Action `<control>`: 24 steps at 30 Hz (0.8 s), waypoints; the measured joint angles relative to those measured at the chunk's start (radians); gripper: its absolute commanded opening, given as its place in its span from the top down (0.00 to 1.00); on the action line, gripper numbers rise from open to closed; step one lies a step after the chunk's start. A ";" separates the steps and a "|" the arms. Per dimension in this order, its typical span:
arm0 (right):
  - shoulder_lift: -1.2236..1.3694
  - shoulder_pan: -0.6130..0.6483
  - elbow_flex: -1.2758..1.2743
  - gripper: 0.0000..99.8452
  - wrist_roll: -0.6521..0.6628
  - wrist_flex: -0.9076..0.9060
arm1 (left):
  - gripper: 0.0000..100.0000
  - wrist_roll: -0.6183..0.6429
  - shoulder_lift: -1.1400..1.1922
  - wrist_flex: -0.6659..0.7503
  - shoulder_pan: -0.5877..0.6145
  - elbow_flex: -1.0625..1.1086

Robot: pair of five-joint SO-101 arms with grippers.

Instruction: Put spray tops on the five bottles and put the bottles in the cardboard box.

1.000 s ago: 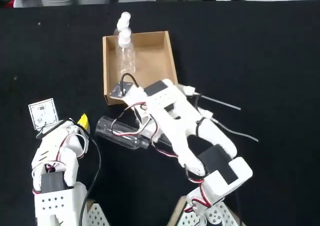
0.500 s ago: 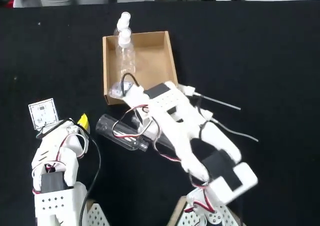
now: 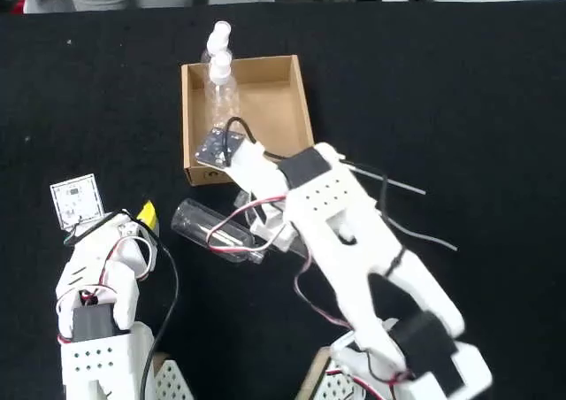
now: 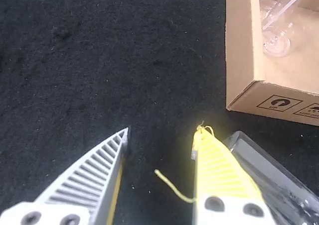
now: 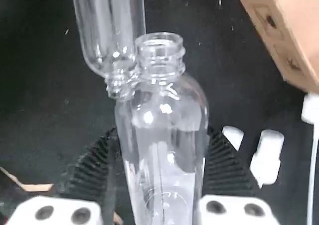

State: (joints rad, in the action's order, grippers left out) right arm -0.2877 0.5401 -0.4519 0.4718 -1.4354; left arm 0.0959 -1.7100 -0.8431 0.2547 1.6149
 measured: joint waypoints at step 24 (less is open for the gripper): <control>-0.582 -0.451 -0.482 0.88 -0.118 0.319 | 0.81 0.000 0.000 0.000 0.000 0.000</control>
State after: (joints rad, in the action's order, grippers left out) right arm -0.8692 0.0890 -0.9337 0.3537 -1.1162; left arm 0.0959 -1.7100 -0.8431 0.2547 1.6149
